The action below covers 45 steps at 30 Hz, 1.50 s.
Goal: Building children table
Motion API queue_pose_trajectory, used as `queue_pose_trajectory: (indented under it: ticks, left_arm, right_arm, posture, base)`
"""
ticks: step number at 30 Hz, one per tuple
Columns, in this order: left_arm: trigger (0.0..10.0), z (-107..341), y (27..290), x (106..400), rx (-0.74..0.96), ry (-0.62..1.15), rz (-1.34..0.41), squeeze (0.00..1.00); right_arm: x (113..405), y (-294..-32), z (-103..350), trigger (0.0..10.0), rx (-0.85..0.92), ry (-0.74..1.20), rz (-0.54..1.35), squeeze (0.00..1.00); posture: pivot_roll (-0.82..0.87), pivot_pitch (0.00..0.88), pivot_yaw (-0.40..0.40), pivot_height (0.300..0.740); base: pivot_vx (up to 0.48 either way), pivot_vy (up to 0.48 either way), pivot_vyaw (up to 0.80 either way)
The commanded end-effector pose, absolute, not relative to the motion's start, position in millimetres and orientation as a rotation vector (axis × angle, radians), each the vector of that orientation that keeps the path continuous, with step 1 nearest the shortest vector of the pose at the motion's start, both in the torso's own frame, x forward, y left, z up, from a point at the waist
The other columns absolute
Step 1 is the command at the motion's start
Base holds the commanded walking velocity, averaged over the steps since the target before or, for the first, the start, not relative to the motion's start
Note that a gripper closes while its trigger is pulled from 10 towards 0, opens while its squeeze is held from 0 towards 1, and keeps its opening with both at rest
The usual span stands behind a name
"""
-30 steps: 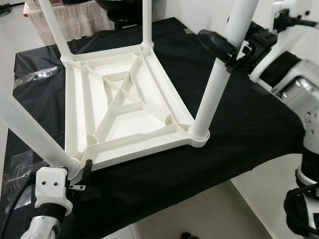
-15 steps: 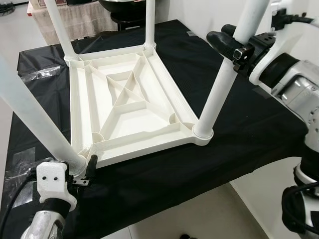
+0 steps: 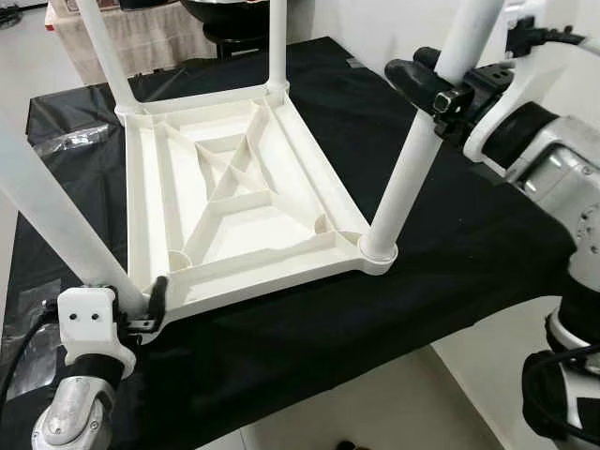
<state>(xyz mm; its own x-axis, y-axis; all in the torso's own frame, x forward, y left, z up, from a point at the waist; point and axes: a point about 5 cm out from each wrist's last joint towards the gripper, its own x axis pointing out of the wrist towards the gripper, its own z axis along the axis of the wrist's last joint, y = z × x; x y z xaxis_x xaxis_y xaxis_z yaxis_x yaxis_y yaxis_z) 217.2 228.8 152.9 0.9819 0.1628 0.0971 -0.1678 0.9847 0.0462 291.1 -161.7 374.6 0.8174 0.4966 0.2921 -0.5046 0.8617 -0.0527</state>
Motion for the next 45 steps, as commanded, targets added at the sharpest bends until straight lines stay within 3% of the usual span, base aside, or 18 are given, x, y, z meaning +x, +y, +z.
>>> queue_pose_trajectory:
  ticks: [1,12,21,23,26,28,29,30,32,34,36,38,39,40,44,45]
  left_arm:
    - [0.0,144,238,216,0.059,-0.050,0.208,0.00]
    - [0.0,149,246,216,0.070,-0.059,0.239,0.00]
    - [0.0,207,264,233,0.173,-0.240,0.243,0.00]
    - [0.0,237,271,239,0.212,-0.326,0.242,0.00]
    - [0.0,316,279,248,0.306,-0.535,0.198,0.00]
    - [0.0,316,279,248,0.306,-0.535,0.198,0.00]
    - [0.0,343,278,249,0.336,-0.601,0.174,0.00]
    - [0.0,343,278,249,0.336,-0.601,0.174,0.00]
    - [0.0,430,262,252,0.447,-0.797,0.045,0.00]
    - [0.0,488,239,247,0.514,-0.921,-0.061,0.00]
    - [0.0,488,239,247,0.514,-0.921,-0.061,0.00]
    - [0.0,519,212,244,0.510,-0.991,-0.184,0.00]
    - [10.0,529,198,244,0.508,-1.002,-0.264,0.13]
    - [10.0,536,188,244,0.503,-1.015,-0.322,1.00]
    - [10.0,545,174,247,0.483,-1.020,-0.398,1.00]
    - [10.0,545,160,249,0.464,-1.012,-0.468,1.00]
  right_arm:
    - [293,-156,363,0.0,0.077,-0.248,0.583,0.00]
    - [293,-158,355,0.0,0.096,-0.232,0.556,0.00]
    - [303,-163,333,0.0,0.138,-0.187,0.485,0.00]
    - [309,-168,322,0.0,0.173,-0.163,0.419,0.00]
    - [324,-179,295,0.0,0.288,-0.092,0.215,0.00]
    - [324,-179,295,0.0,0.288,-0.092,0.215,0.00]
    - [328,-181,285,0.0,0.328,-0.060,0.160,0.00]
    - [328,-181,285,0.0,0.328,-0.060,0.160,0.00]
    - [344,-171,245,0.0,0.507,0.068,0.054,0.00]
    - [356,-148,214,0.0,0.654,0.180,0.025,0.00]
    - [356,-148,214,0.0,0.654,0.180,0.025,0.00]
    - [365,-129,192,0.0,0.780,0.262,0.001,0.00]
    - [370,-119,179,0.0,0.818,0.308,-0.030,0.00]
    - [373,-114,168,0.0,0.835,0.345,-0.062,0.00]
    - [380,-112,155,0.0,0.804,0.357,-0.121,0.00]
    - [384,-128,139,0.0,0.779,0.375,-0.222,0.00]
  posture:
    - [-0.05,0.227,-0.009,0.740]
    - [-0.04,0.227,-0.005,0.740]
    - [-0.01,0.222,0.004,0.740]
    - [0.00,0.223,0.010,0.740]
    - [0.02,0.219,0.018,0.740]
    - [0.02,0.219,0.018,0.740]
    - [0.02,0.219,0.018,0.740]
    - [0.02,0.219,0.018,0.740]
    - [0.08,0.211,0.049,0.740]
    - [0.11,0.208,0.062,0.740]
    - [0.11,0.208,0.062,0.740]
    - [0.13,0.208,0.070,0.740]
    - [0.16,0.205,0.086,0.740]
    - [0.16,0.205,0.090,0.740]
    - [0.17,0.209,0.099,0.740]
    - [0.20,0.211,0.125,0.740]
  base:
    - [0.000,0.000,0.00]
    - [0.000,0.000,0.00]
    - [0.000,0.000,0.00]
    - [0.000,0.000,0.00]
    - [0.000,0.000,0.00]
    - [0.000,0.000,0.00]
    - [0.000,0.000,0.00]
    - [0.000,0.000,0.00]
    - [0.000,0.000,0.00]
    - [0.000,0.000,0.00]
    - [0.000,0.000,0.00]
    - [0.000,0.000,0.00]
    - [0.000,0.000,0.00]
    - [0.000,0.000,0.00]
    - [0.000,0.000,0.00]
    - [0.000,0.000,0.00]
